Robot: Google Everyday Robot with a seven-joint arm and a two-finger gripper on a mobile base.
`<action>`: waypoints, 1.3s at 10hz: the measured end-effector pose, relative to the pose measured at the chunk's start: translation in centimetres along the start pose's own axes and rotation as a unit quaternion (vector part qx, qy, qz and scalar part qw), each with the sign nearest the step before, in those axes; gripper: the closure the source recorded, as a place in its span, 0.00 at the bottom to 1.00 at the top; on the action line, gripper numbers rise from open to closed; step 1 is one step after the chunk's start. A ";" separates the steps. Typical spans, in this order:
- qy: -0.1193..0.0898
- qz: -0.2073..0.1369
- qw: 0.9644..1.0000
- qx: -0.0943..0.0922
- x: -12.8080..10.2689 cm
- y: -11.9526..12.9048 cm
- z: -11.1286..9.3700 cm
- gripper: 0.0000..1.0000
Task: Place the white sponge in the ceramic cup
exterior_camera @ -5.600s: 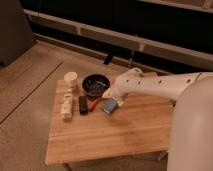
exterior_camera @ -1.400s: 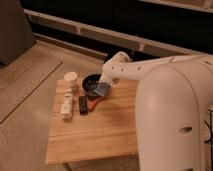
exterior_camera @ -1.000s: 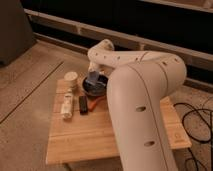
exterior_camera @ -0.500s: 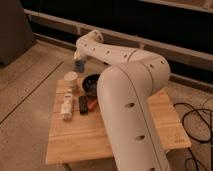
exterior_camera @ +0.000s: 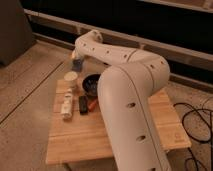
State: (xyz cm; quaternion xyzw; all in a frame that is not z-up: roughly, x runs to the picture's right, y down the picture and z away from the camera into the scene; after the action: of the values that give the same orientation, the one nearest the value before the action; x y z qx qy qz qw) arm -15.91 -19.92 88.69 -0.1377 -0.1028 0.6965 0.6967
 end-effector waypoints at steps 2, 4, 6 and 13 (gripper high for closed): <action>-0.009 -0.060 0.998 -0.010 -0.5 3.7 0.5 1.00; -0.003 -0.108 0.994 -0.022 0.2 6.9 1.8 1.00; 0.006 -0.131 0.991 -0.024 0.9 7.9 3.0 1.00; -0.051 -0.138 0.988 -0.036 -1.5 6.4 5.8 1.00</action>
State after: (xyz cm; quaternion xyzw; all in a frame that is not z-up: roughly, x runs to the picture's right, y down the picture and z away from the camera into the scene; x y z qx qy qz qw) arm -23.94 -21.14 92.04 -0.1116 -0.1811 0.5952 0.7749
